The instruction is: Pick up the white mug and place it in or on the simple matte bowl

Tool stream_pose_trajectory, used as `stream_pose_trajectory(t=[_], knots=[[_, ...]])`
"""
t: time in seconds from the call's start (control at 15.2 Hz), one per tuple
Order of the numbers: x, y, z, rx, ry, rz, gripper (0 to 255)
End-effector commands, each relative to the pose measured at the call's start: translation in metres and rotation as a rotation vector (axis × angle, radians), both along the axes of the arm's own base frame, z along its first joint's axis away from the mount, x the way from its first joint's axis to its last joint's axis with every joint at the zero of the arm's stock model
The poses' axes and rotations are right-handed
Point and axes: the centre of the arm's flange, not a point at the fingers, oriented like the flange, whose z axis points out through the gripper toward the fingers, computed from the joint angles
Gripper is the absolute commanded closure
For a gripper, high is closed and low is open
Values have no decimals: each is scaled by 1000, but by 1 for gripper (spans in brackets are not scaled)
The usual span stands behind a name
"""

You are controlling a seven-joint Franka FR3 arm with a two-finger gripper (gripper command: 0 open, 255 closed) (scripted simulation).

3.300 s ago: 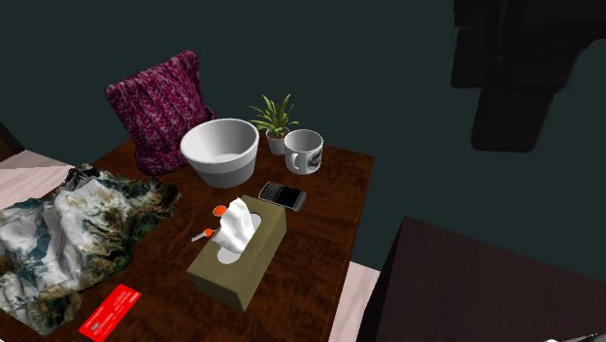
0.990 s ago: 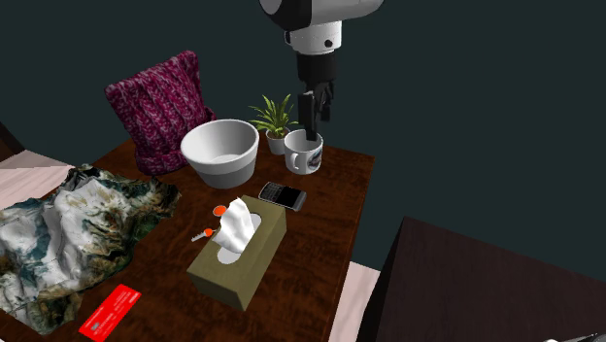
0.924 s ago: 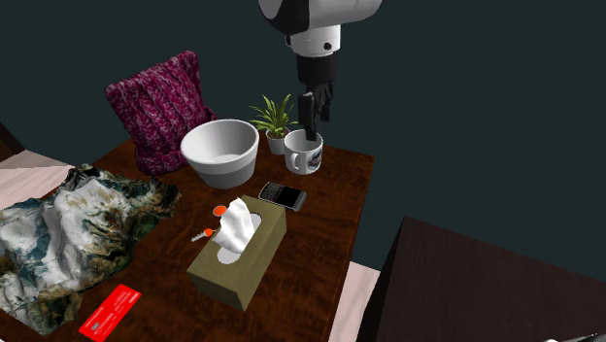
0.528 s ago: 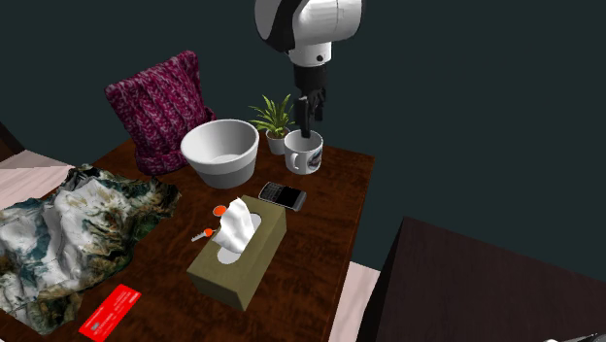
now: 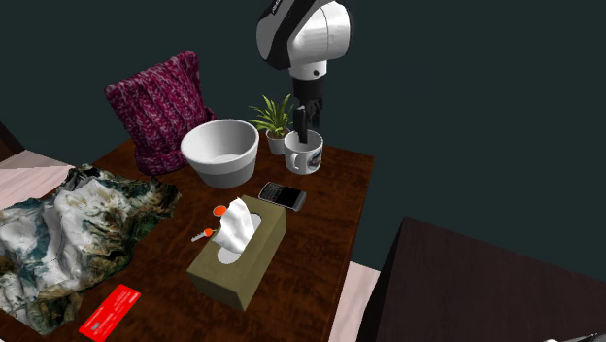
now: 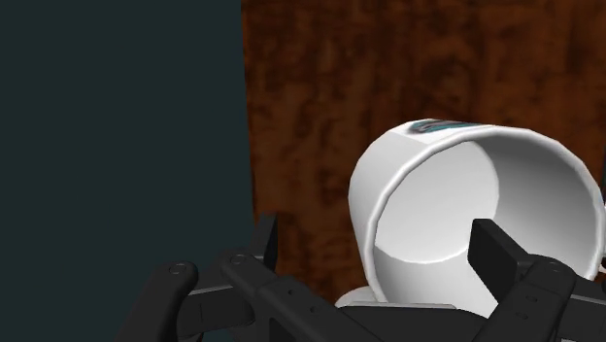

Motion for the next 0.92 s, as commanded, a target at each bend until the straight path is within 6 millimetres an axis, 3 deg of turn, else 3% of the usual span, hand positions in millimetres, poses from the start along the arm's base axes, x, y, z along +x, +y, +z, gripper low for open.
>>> stream_pose_trajectory(t=[0.0,0.13,0.66,0.73,0.86], knots=[[1,-1,-11,0,-1,0,0],[0,0,-19,0,-1,0,0],[0,0,-19,0,-1,0,0],[0,0,-19,0,-1,0,255],[0,0,-19,0,-1,0,255]])
